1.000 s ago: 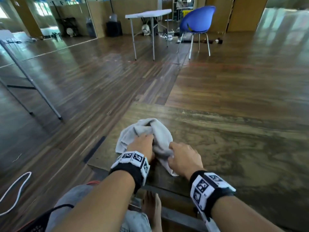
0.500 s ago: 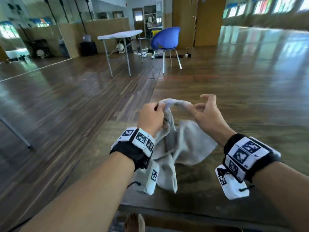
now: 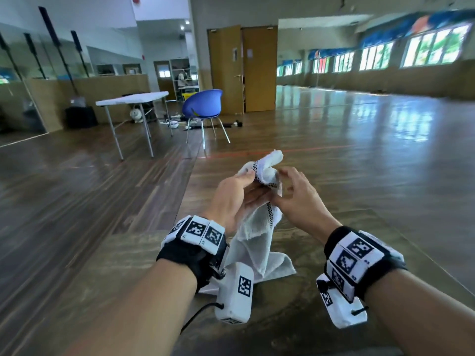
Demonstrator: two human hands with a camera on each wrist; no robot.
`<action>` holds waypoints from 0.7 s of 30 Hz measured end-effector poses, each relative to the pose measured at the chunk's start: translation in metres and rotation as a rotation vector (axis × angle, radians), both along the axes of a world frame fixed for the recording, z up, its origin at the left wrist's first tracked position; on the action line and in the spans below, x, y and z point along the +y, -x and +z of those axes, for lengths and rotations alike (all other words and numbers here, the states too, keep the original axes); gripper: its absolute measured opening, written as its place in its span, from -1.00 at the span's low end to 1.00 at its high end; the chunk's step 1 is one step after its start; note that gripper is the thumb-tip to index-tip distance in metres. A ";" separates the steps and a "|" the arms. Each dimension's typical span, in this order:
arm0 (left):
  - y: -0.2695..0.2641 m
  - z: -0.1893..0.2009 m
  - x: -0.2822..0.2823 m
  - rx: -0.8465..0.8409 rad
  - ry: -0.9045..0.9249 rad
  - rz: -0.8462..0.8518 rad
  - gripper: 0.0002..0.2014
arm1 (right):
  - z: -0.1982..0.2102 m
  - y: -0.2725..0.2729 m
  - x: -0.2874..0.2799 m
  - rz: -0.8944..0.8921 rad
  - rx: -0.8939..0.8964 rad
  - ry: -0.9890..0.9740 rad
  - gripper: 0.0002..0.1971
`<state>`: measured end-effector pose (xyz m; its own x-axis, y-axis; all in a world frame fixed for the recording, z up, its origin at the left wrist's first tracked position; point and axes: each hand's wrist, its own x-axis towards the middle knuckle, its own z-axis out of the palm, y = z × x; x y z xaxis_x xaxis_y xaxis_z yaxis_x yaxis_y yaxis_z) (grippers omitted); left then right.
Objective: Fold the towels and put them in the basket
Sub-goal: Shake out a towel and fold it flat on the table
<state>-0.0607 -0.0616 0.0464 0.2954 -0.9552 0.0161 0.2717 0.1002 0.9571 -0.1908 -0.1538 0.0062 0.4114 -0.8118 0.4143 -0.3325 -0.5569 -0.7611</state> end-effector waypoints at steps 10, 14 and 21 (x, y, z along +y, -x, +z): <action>0.008 -0.002 0.005 -0.163 0.041 0.200 -0.65 | 0.012 0.024 0.000 0.111 0.030 -0.123 -0.63; 0.005 0.001 0.012 -0.120 0.051 0.154 -0.65 | 0.016 0.019 0.003 0.068 0.040 -0.204 -0.50; -0.021 -0.010 0.016 -0.459 -0.127 0.325 -0.65 | 0.032 0.012 0.007 -0.073 0.467 0.007 -0.78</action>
<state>-0.0394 -0.0452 0.0368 0.5642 -0.8192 0.1031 -0.2000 -0.0145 0.9797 -0.2031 -0.1466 0.0386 0.4969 -0.8435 0.2039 -0.6769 -0.5237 -0.5172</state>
